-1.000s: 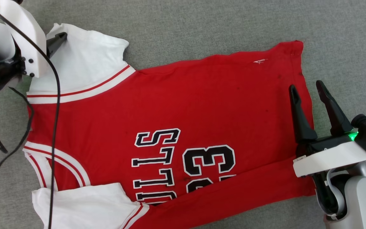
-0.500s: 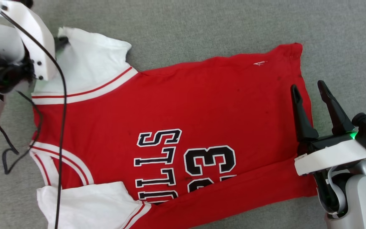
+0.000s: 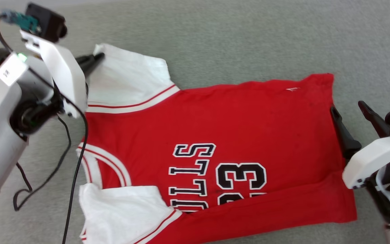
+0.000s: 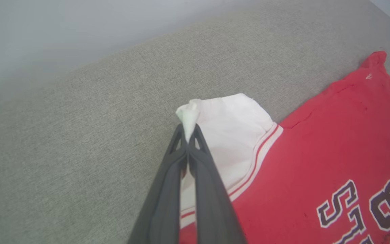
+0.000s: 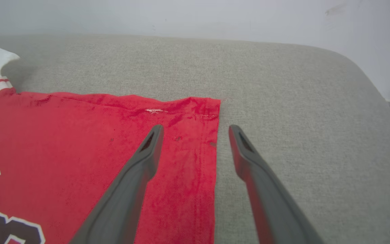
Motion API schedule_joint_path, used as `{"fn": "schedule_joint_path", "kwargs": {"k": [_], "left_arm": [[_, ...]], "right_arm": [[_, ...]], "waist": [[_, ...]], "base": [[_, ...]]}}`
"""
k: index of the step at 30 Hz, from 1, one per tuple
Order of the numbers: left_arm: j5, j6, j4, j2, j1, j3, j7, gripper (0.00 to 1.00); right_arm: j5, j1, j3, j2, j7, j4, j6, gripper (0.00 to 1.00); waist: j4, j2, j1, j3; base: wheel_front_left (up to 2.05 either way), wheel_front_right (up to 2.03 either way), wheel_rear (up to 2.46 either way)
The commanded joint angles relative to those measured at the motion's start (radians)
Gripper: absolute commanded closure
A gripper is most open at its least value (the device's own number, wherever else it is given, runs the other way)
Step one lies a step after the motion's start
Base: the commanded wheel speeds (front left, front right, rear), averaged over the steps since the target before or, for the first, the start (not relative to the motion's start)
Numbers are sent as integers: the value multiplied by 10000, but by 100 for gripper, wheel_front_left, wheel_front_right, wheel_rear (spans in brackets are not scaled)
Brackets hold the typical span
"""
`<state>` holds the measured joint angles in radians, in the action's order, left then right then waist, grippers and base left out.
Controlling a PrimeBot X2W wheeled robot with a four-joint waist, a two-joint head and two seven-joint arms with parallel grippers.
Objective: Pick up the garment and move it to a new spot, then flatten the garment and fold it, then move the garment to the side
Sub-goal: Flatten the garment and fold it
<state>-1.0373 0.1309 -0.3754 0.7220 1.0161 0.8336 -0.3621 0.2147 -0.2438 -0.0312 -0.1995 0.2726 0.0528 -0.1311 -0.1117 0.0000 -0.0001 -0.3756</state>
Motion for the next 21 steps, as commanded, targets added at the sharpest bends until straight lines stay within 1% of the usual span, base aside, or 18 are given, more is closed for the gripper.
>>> {"fn": "schedule_joint_path", "kwargs": {"k": [1, 5, 7, 13, 17, 21], "left_arm": [[-27, -8, 162, 86, -122, 18, 106, 100], [67, -88, 1079, 359, -518, -17, 505, 100], [72, -257, 1603, 499, -680, -55, 579, 100], [143, -839, 3380, 1061, -1251, -107, 636, 100], [411, -1238, 4316, 1362, -1480, 4, 543, 100], [499, -1541, 5016, 1411, -1615, 22, 557, 100]], "right_arm": [[28, -165, -8, -203, 232, 51, 8, 0], [235, -592, -119, -871, 1953, -12, 10, 0], [282, -926, -199, -1259, 2817, -94, 10, 0], [712, -2082, -412, -1772, 5272, -741, 8, 0], [807, -2808, -313, -1939, 6136, -1256, 8, 0], [648, -3308, -1, -2189, 6431, -1830, 12, 0]], "waist": [[272, 0, 1, 215], [603, 0, 1, 232], [767, 0, 1, 127], [1130, 0, 1, -321], [1346, 0, 1, -598], [1559, 0, 1, -797]], "base": [[0, 0, 0], [0, 0, 0], [0, 0, 0], [0, 0, 0], [0, 0, 0], [0, 0, 0]]}}
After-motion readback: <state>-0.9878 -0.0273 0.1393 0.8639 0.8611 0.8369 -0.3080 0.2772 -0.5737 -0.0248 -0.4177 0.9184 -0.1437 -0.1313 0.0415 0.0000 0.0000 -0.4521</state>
